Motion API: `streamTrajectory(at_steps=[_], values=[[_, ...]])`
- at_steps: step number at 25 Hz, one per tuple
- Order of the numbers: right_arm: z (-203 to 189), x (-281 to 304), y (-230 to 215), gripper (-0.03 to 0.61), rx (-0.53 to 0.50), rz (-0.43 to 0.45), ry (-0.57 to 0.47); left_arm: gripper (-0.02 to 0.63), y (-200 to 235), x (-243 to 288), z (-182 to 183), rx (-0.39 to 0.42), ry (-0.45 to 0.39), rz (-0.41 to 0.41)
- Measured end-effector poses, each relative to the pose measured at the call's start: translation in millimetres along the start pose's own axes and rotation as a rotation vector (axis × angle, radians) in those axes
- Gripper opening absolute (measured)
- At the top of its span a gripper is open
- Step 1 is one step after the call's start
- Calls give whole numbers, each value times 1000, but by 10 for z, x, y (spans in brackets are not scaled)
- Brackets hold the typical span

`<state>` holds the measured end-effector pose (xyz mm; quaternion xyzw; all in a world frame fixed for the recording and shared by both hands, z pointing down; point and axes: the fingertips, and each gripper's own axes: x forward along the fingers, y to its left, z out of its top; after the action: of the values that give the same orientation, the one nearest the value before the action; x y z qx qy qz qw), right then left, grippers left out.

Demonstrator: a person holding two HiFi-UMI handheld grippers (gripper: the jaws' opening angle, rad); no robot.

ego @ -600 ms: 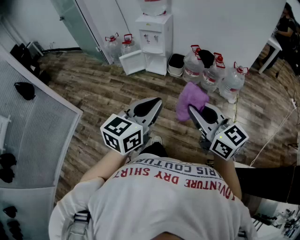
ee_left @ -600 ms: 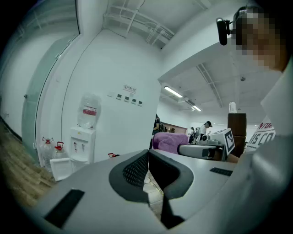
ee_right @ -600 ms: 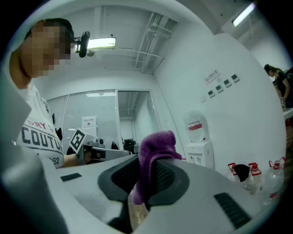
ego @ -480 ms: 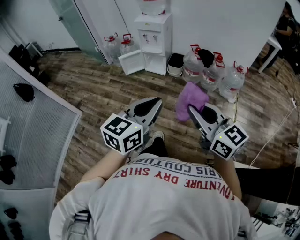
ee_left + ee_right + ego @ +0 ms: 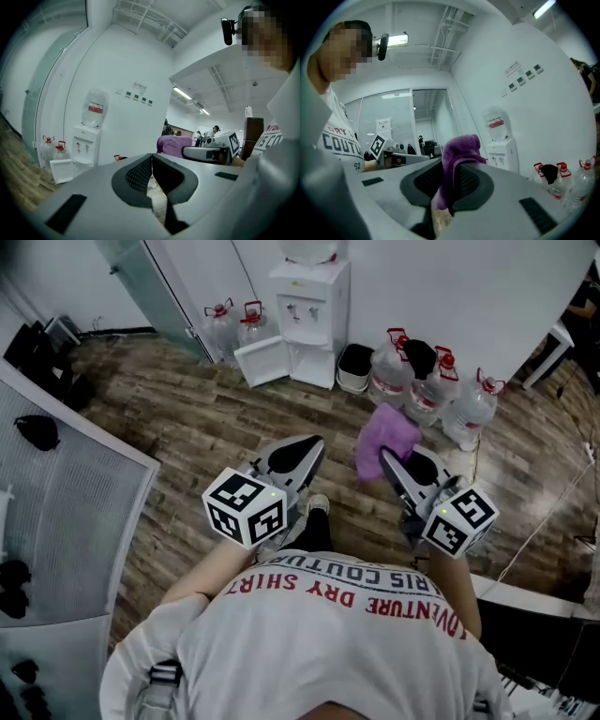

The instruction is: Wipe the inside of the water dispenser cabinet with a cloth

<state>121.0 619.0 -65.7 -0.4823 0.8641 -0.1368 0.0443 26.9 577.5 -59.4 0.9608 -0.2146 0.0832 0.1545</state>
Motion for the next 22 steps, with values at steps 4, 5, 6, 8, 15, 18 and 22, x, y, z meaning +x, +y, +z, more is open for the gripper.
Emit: streamTrajectory(at_steps=[4, 5, 6, 8, 15, 18, 22], values=[[-4, 474, -335, 61, 27, 12, 18, 28, 462, 276, 71, -19, 24, 12], [-1, 617, -428, 61, 36, 17, 24, 28, 595, 350, 108, -23, 29, 15], [0, 767, -519, 61, 44, 23, 32, 28, 732, 425, 141, -25, 37, 19], [-8, 1071, -699, 61, 60, 35, 53, 28, 1024, 579, 194, -32, 54, 30], [66, 2123, -1344, 61, 72, 52, 113, 28, 2159, 1101, 486, -60, 68, 54], [130, 2464, -1554, 61, 71, 45, 127, 28, 2516, 1252, 598, -65, 67, 55], [162, 2783, -1765, 61, 74, 48, 143, 28, 2836, 1444, 655, -78, 66, 60]])
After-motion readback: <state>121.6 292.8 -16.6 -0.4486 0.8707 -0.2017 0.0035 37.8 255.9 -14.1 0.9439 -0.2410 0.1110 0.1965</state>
